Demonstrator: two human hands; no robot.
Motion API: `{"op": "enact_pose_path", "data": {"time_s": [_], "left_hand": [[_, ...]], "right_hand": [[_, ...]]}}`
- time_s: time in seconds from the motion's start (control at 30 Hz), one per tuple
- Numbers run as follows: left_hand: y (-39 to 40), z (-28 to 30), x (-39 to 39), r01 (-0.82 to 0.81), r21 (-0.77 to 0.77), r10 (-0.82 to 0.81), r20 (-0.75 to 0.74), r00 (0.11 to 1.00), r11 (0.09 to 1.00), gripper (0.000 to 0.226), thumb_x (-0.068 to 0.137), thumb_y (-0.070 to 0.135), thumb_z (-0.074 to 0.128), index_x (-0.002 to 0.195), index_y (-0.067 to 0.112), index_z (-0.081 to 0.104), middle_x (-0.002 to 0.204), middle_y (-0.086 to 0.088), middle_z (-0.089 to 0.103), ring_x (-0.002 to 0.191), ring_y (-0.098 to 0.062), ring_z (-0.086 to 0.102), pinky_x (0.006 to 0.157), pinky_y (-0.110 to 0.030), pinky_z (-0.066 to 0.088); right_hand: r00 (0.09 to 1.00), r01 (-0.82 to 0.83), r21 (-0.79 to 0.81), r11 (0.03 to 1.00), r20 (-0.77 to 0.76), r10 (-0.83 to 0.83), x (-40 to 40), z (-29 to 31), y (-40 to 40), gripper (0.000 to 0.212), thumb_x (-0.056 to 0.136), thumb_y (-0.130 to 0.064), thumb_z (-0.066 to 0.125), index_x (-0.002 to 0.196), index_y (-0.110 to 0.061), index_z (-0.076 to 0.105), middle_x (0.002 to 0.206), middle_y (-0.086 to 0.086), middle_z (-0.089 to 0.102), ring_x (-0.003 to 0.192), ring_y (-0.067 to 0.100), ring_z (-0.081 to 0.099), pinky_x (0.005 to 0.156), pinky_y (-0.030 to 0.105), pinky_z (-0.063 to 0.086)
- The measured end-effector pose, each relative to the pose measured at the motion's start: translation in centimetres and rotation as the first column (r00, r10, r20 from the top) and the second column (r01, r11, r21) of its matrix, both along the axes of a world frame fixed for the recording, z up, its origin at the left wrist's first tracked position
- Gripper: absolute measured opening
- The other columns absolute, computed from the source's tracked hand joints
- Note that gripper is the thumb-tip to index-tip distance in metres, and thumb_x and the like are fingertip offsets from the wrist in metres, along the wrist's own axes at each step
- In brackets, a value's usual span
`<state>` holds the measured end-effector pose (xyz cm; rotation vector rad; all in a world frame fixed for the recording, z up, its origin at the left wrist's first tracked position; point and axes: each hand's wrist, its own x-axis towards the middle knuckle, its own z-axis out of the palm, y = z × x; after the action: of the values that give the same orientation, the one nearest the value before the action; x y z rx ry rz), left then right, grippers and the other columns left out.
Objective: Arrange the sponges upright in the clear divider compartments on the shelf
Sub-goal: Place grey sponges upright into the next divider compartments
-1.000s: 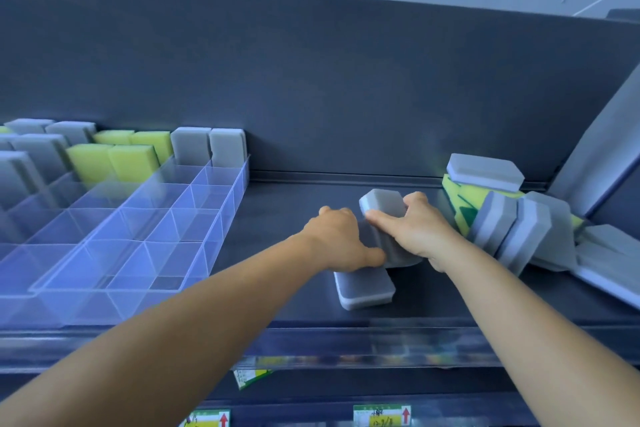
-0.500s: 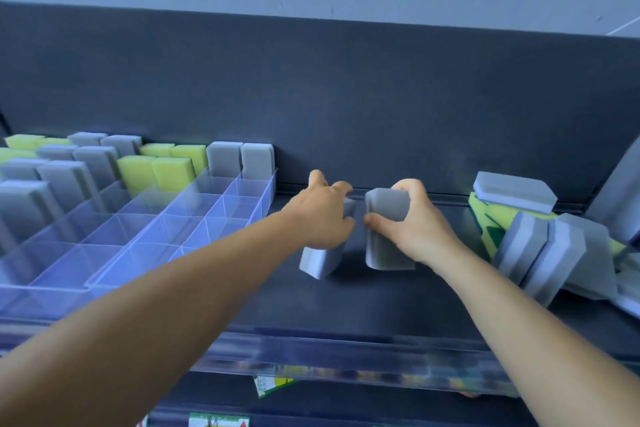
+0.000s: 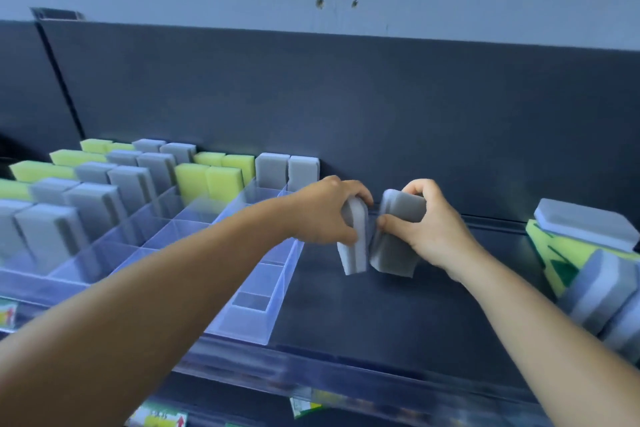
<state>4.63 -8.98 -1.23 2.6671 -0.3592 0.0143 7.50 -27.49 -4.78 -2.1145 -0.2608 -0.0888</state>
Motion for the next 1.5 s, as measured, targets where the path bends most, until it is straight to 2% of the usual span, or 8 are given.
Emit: {"op": "enact_pose_path", "data": {"time_s": [0.17,0.37,0.57,0.73,0.97,1.2,1.33,1.5], "left_hand": [[5.2,2.1,0.9,-0.102,0.014,0.100,0.093,0.991,0.995,0.057,0.071,0.024,0.077,0.121,0.026,0.051,0.111,0.002,0.048,0.076,-0.010,0.050,0.065,-0.023,0.046],[11.4,4.0,2.9,-0.142,0.064,0.129,0.166,0.978,0.988,0.044,0.075,0.023,0.074,0.116,0.024,0.058,0.107,0.001,0.060,0.087,-0.017,0.054,0.071,-0.025,0.043],[15.4,4.6,5.4,-0.139,0.207,0.102,0.180,0.978,0.969,0.020,0.080,0.029,0.069,0.090,0.014,0.059,0.086,-0.003,0.058,0.078,-0.024,0.051,0.068,-0.032,0.042],[16.9,2.9,7.3,-0.111,0.255,0.077,0.141,0.987,0.960,0.019,0.084,0.028,0.065,0.085,0.014,0.053,0.082,-0.001,0.053,0.078,-0.023,0.048,0.067,-0.030,0.039],[16.9,1.9,8.4,-0.132,0.261,0.104,0.119,0.987,0.956,0.021,0.083,0.029,0.064,0.081,0.013,0.050,0.072,0.001,0.049,0.074,-0.027,0.051,0.064,-0.032,0.043],[15.0,0.2,8.8,-0.159,0.420,0.106,0.146,0.984,0.893,0.028,0.088,0.031,0.061,0.107,0.011,0.058,0.112,-0.009,0.055,0.101,-0.032,0.058,0.069,-0.032,0.039],[14.5,-0.9,8.5,-0.167,0.478,0.112,0.141,0.984,0.862,0.032,0.091,0.033,0.059,0.113,0.009,0.060,0.119,-0.010,0.048,0.108,-0.031,0.056,0.071,-0.033,0.037],[14.1,-0.2,7.4,-0.201,0.537,0.130,0.167,0.977,0.819,0.044,0.087,0.045,0.061,0.115,0.012,0.057,0.120,-0.007,0.047,0.116,-0.027,0.048,0.074,-0.032,0.036]], "right_hand": [[0.997,-0.025,0.033,0.999,0.073,0.023,1.8,1.9,3.7,0.037,0.080,-0.037,0.069,0.107,-0.041,0.044,0.112,-0.006,0.051,0.086,0.007,0.051,0.054,0.026,0.039],[0.994,-0.022,0.000,1.000,0.109,0.022,4.5,3.5,8.3,0.030,0.089,-0.035,0.056,0.116,-0.038,0.043,0.119,0.001,0.048,0.091,0.016,0.051,0.059,0.029,0.044],[0.985,-0.051,0.020,0.998,0.168,0.047,6.0,4.3,12.5,0.026,0.089,-0.026,0.055,0.113,-0.035,0.049,0.111,-0.001,0.056,0.093,0.022,0.058,0.081,0.046,0.055],[0.986,-0.077,-0.056,0.995,0.145,0.085,7.0,3.1,14.9,0.022,0.089,-0.023,0.055,0.109,-0.031,0.050,0.109,0.002,0.056,0.071,0.017,0.050,0.062,0.031,0.045],[0.982,-0.048,-0.289,0.956,0.162,0.099,7.3,2.9,15.3,0.025,0.091,-0.024,0.056,0.111,-0.036,0.049,0.109,-0.002,0.047,0.078,0.016,0.050,0.058,0.022,0.041],[0.979,-0.004,-0.495,0.869,0.177,0.105,6.9,1.2,16.5,0.038,0.088,-0.028,0.063,0.124,-0.028,0.051,0.120,-0.004,0.043,0.094,0.021,0.052,0.081,0.029,0.044],[0.982,0.012,-0.527,0.850,0.168,0.090,6.6,0.5,16.7,0.041,0.089,-0.030,0.062,0.128,-0.027,0.049,0.126,-0.003,0.040,0.095,0.018,0.046,0.080,0.026,0.039],[0.980,0.011,-0.573,0.820,0.171,0.106,5.6,1.1,16.4,0.056,0.088,-0.038,0.061,0.138,-0.026,0.039,0.132,-0.004,0.034,0.122,0.019,0.037,0.088,0.028,0.039]]}}
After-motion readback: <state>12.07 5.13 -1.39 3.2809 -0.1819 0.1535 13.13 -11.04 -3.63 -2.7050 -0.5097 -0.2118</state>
